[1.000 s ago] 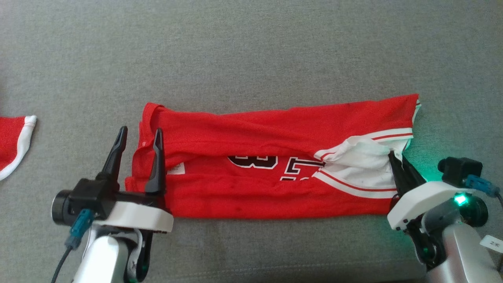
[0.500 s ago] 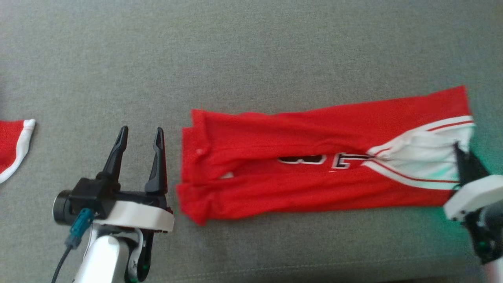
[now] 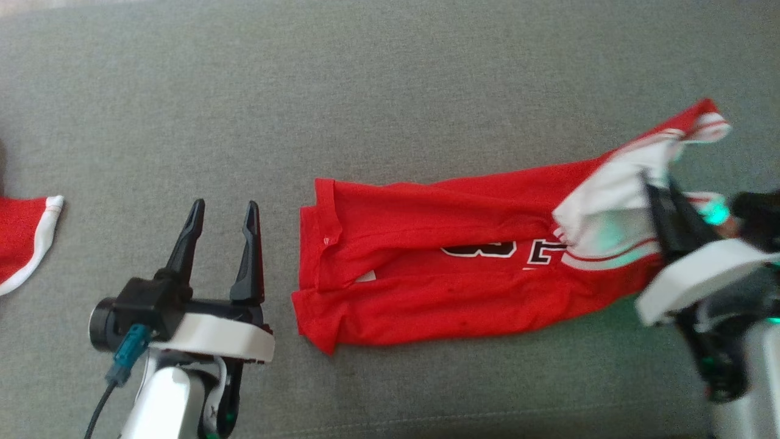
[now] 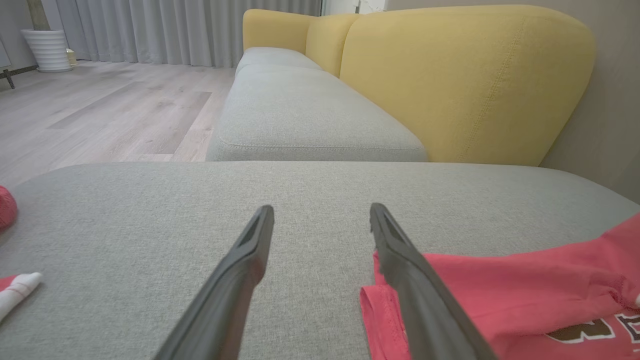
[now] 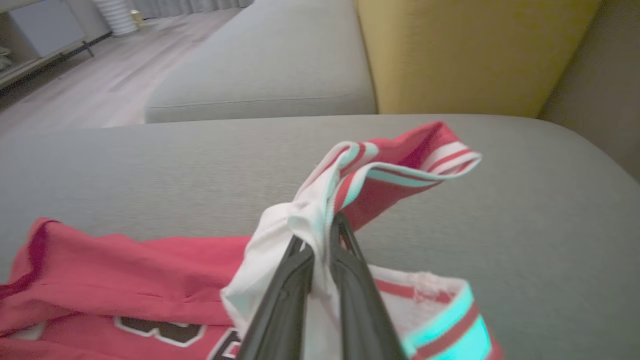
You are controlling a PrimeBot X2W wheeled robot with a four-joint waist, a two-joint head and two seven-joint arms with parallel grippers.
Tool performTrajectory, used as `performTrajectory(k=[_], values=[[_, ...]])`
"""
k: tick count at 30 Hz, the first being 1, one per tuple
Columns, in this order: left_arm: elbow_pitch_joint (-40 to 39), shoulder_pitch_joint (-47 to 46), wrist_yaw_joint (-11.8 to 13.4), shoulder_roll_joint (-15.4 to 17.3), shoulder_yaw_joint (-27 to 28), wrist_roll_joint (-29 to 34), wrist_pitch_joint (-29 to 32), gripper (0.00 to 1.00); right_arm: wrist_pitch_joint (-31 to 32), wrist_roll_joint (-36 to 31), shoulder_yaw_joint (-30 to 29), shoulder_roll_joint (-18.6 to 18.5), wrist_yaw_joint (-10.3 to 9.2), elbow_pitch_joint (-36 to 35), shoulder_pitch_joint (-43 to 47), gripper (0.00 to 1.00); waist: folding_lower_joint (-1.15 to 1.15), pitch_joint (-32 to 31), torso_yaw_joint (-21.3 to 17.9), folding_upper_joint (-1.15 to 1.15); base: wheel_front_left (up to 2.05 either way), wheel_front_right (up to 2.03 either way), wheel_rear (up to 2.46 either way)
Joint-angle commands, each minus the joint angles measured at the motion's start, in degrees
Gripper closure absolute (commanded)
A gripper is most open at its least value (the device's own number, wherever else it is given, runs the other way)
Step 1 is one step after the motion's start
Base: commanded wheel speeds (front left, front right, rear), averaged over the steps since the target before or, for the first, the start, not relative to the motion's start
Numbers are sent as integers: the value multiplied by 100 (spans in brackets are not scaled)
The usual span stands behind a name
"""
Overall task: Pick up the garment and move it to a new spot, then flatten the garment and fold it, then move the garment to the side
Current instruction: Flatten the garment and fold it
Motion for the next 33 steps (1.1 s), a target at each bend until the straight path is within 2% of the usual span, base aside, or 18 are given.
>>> performTrajectory(k=[1,5,9,17,23,24,25,26,33], values=[[-140,-102,-11,42,164,-26,-70,0,53,-13,244,-6,37,-300,-215,100,0,-23,11,0,0,0,0],[-90,-133,-51,37,134,-39,-70,0,149,97,1121,329,37,-482,-450,100,0,-99,72,0,0,0,0],[-33,-139,-71,13,73,-26,-70,0,-11,467,2047,663,37,-93,-630,100,0,-140,173,0,0,0,0],[-1,-195,-81,-52,-29,-6,-70,0,-728,1362,3396,747,37,1289,-1126,100,0,-55,465,0,0,0,0],[17,-258,-86,-98,-46,-4,-70,0,-1280,1856,3926,749,37,2240,-1539,100,0,18,592,0,0,0,0],[18,-266,-86,-105,-45,-2,-70,0,-1352,1965,3996,749,37,2345,-1592,78,0,31,600,0,0,0,0],[26,-271,-82,-104,-47,15,-70,0,-1450,2059,4068,749,37,2410,-1655,4,0,40,603,0,0,0,0],[31,-277,-74,-98,-53,45,-70,0,-1544,2058,4138,749,37,2472,-1735,0,0,47,603,0,0,0,0],[24,-286,-72,-96,-48,105,-70,0,-2298,2617,4462,749,37,2246,-2111,0,0,60,529,0,0,0,0]])
